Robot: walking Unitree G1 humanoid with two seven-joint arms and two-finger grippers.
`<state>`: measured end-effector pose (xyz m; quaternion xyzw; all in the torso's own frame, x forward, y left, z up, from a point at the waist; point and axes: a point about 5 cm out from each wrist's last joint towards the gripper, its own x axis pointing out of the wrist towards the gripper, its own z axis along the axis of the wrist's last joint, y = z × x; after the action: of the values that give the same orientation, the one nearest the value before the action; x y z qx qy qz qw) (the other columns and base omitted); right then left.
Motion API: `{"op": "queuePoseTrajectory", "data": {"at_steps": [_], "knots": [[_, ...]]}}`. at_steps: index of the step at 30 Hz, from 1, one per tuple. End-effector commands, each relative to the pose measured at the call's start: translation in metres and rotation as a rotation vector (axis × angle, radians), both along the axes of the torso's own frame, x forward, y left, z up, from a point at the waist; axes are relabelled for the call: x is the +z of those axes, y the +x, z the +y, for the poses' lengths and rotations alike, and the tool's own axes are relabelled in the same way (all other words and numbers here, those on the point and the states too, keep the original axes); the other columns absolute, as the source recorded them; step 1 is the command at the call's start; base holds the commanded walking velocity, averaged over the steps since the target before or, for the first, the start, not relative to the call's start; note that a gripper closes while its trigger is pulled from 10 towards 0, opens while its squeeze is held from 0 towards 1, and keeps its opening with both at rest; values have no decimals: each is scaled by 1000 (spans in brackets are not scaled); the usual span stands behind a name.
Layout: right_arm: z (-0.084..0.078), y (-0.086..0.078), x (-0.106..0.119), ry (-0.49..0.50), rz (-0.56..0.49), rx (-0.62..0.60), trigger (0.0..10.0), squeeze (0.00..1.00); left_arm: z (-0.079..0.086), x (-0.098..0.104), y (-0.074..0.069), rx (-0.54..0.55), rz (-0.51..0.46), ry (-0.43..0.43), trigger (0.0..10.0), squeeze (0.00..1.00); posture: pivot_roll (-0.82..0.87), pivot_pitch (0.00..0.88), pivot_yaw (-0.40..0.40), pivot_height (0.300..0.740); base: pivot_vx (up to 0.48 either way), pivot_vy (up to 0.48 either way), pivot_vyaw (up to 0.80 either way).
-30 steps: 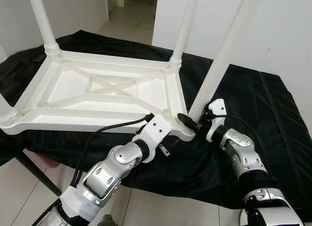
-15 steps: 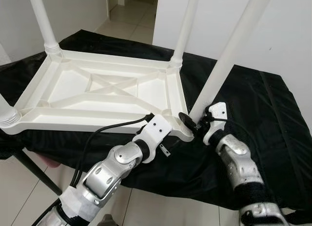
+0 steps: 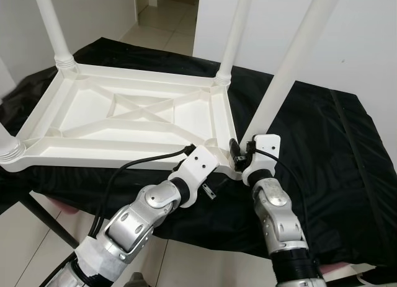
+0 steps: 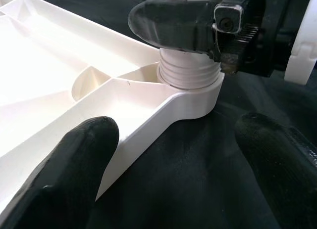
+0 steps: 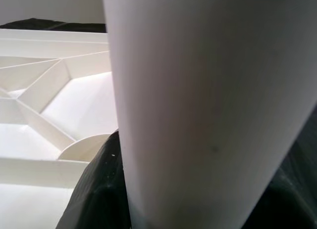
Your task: Building children table
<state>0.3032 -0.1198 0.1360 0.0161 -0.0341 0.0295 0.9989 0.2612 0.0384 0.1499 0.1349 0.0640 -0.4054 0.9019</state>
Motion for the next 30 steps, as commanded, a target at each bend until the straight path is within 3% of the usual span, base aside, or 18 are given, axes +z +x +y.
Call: {"op": "queuePoseTrajectory", "data": {"at_steps": [1,3,4,5,6,7,8,14,16,18,20,21,24,25,26,27,30], "knots": [[-1,-3,-7,-32,35,-21,0,0,-3,0,-7,-99,33,-2,10000,0,173,45,-89,740,0,0,0],[0,-2,-4,-17,23,-7,0,0,-3,0,-7,-98,34,-3,10000,0,171,44,-87,740,0,0,0],[0,-1,-1,-16,9,4,10000,0,-4,0,-7,-99,35,-3,10000,0,170,44,-86,740,0,0,0],[0,-1,1,-17,3,6,10000,0,-4,0,-7,-100,35,-2,10000,0,170,44,-86,740,0,0,0],[0,0,2,-8,1,14,10000,482,-4,0,-7,-100,34,-1,10000,0,170,43,-83,740,0,0,0],[0,0,2,-8,1,14,10000,482,-4,0,-7,-100,34,-1,10000,0,170,43,-83,740,0,0,0],[0,0,4,0,-10,37,10000,1000,-3,0,-6,-100,33,-1,10000,0,170,43,-83,740,0,0,0],[-5,5,12,11,-33,75,10000,1000,-3,0,-6,-101,32,2,10000,0,166,42,-79,740,0,0,0],[-16,11,18,-20,-36,196,10000,1000,-3,0,-5,-103,32,2,10000,0,164,41,-78,740,0,0,0],[-16,11,18,-20,-36,196,10000,1000,-3,0,-5,-103,32,2,10000,0,164,41,-78,740,0,0,0],[-20,13,18,-49,-27,289,10000,1000,-3,1,-5,-103,31,3,10000,0,162,39,-76,740,0,0,0],[-21,14,17,-73,-23,349,10000,0,-3,1,-5,-103,31,3,10000,0,163,38,-75,740,0,0,0],[-22,14,16,-90,-17,399,10000,0,-3,1,-5,-103,30,3,10000,0,163,38,-75,740,0,0,0],[-26,15,13,-151,2,507,10000,0,-3,2,-4,-105,28,4,10000,0,162,36,-75,740,0,0,0],[-26,15,13,-151,2,507,10000,0,-3,2,-4,-105,28,4,10000,0,162,36,-75,740,0,0,0],[-29,16,8,-192,26,592,10000,0,-3,2,-4,-105,26,5,10000,0,160,34,-74,740,0,0,0],[-29,17,5,-205,42,652,10000,0,-3,2,-4,-105,25,4,10000,0,161,31,-76,740,0,0,0]]}}
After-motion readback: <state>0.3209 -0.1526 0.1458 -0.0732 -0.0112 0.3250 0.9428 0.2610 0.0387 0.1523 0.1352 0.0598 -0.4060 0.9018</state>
